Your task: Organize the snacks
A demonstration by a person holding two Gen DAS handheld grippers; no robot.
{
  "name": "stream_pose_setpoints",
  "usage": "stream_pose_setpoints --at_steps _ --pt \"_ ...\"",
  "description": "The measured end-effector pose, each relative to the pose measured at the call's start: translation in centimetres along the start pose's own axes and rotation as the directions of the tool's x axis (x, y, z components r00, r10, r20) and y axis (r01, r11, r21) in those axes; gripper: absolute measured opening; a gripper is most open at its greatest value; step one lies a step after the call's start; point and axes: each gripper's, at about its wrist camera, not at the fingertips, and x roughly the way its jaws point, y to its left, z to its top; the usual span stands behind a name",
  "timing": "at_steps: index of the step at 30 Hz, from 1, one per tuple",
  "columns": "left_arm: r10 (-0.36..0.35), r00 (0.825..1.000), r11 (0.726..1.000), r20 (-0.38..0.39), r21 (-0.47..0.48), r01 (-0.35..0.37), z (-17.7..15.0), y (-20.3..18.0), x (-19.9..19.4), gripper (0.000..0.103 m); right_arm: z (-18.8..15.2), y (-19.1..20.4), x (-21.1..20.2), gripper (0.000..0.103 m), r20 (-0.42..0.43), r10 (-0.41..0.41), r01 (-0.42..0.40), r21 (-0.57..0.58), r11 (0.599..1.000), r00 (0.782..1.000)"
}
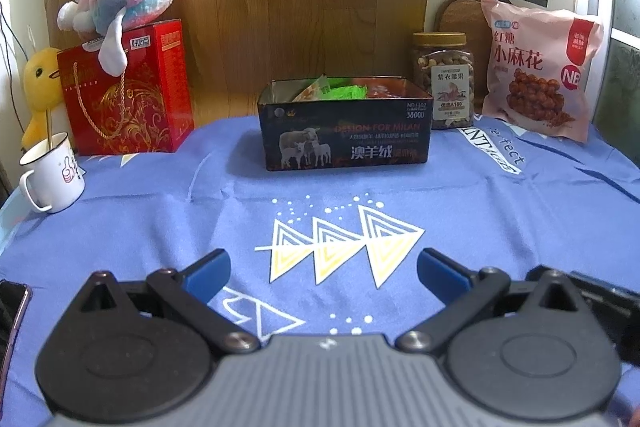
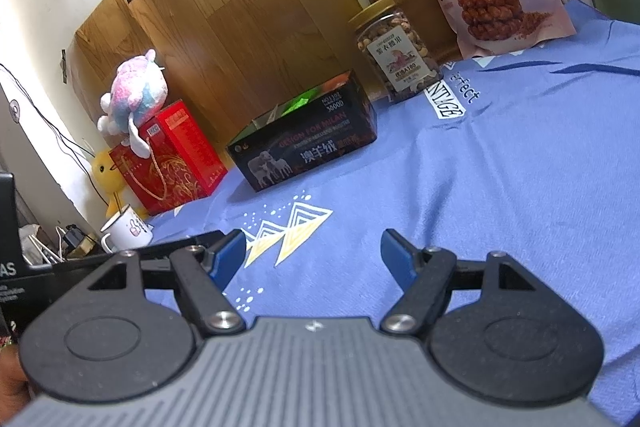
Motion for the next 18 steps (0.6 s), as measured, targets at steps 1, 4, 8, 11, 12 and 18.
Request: stream_pose_setpoints --at_steps 1,4,8,11,12,18 --pt "0.003 1.000 1.000 0.005 0.002 -0.003 0.00 -0.09 -0.02 0.103 -0.02 -0.04 0.04 0.076 -0.001 -0.003 0.003 -0.001 1.000 1.000" --pt "-0.001 1.000 1.000 0.010 0.003 0.001 0.16 -0.33 0.11 0.103 -0.03 -0.27 -0.10 0.076 0.005 -0.008 0.008 0.003 1.000 1.000" --pt "-0.007 1.000 1.000 0.010 0.009 0.007 0.04 -0.49 0.18 0.103 0.08 -0.37 -0.42 0.076 0.021 -0.016 0.016 0.000 1.000 1.000" --pt "-0.009 1.000 1.000 0.004 0.007 0.009 -0.08 -0.42 0.31 0.103 0.13 -0.36 -0.38 0.077 0.021 -0.012 0.012 -0.004 1.000 1.000" --pt "-0.009 1.000 1.000 0.002 0.004 0.009 -0.08 -0.38 0.36 0.103 0.10 -0.33 -0.35 0.077 0.020 -0.011 0.011 -0.006 1.000 1.000" --pt "-0.003 1.000 1.000 0.011 -0.003 0.003 -0.07 -0.43 0.20 0.103 0.10 -0.43 -0.39 0.078 0.022 -0.012 0.013 -0.007 1.000 1.000"
